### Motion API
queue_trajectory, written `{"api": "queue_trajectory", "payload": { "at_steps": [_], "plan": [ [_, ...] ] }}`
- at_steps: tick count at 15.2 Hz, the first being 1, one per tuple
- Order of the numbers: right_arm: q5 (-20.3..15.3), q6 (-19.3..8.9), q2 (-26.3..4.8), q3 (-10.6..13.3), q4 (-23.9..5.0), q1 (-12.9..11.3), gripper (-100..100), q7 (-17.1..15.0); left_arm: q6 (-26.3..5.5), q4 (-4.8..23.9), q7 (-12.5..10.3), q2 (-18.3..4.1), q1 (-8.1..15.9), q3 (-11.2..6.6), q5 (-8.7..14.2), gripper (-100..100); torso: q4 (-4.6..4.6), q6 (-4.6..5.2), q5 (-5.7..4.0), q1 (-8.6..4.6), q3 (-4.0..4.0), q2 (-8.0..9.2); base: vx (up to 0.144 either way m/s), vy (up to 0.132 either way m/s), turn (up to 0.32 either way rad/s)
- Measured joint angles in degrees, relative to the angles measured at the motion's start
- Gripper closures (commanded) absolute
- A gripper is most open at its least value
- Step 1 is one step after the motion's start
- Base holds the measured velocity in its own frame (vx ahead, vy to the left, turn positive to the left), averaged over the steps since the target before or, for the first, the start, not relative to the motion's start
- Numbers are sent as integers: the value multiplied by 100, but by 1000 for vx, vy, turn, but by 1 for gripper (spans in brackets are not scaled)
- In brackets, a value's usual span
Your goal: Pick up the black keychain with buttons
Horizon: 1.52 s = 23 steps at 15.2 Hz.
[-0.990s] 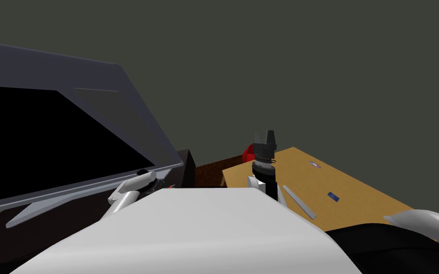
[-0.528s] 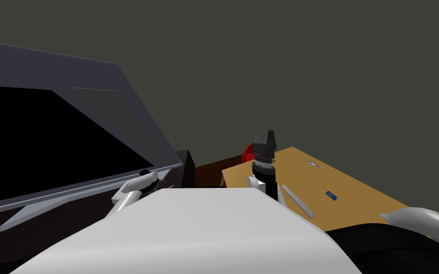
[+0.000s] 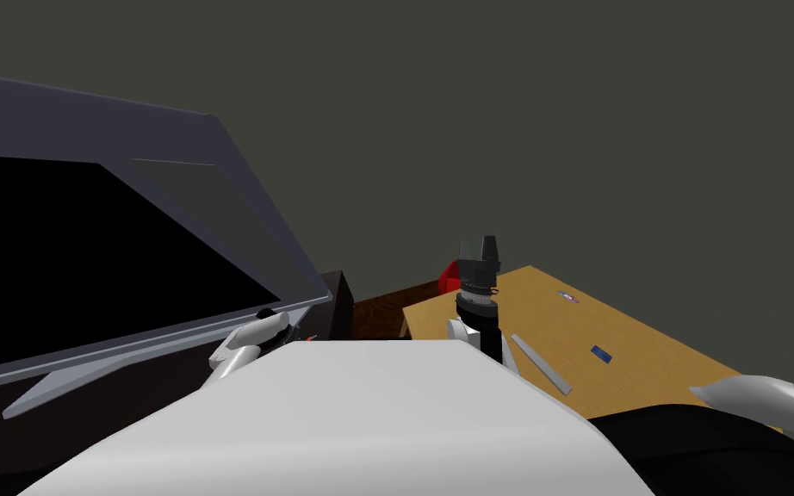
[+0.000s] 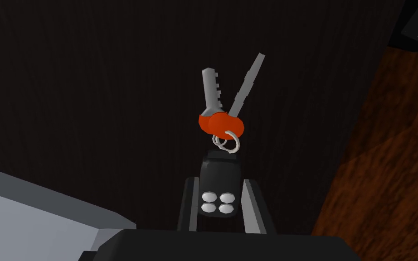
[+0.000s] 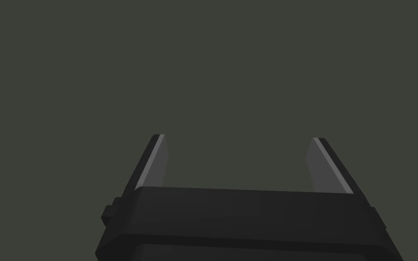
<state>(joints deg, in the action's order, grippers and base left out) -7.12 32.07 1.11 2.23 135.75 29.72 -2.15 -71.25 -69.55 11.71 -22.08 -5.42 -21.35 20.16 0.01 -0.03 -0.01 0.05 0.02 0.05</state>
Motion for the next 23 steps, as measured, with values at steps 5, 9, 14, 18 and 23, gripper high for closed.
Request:
{"api": "queue_trajectory", "payload": {
  "at_steps": [5, 9, 14, 18, 23],
  "plan": [
    [0, 0, 0, 0, 0, 0, 0, 0, -230, -182, 37, -76, -28, -82, 57, -100, 0, 2, -1, -8, -1, -1, 0, -23, -5],
    [0, 0, 0, 0, 0, 0, 0, 0, 89, 136, 8, 25, 19, 19, -17, -100, -1, 2, 5, 17, -2, -3, 4, 37, -23],
    [0, 0, 1, 1, 0, 0, 0, 0, -18, -5, 10, -1, -21, -15, 8, 100, 0, 7, 7, 4, -3, -6, -5, -17, 22],
    [0, 0, 0, 1, 0, 0, 0, 0, -233, -150, 39, -40, -19, -54, 68, -100, -3, 8, 9, 7, -11, -19, 4, -39, -11],
    [0, 0, 0, 0, 0, 0, 0, 0, -137, -10, 29, 15, 21, 3, 43, -100, -3, 7, 15, 34, -11, -19, 0, 13, -4]
  ]
}}
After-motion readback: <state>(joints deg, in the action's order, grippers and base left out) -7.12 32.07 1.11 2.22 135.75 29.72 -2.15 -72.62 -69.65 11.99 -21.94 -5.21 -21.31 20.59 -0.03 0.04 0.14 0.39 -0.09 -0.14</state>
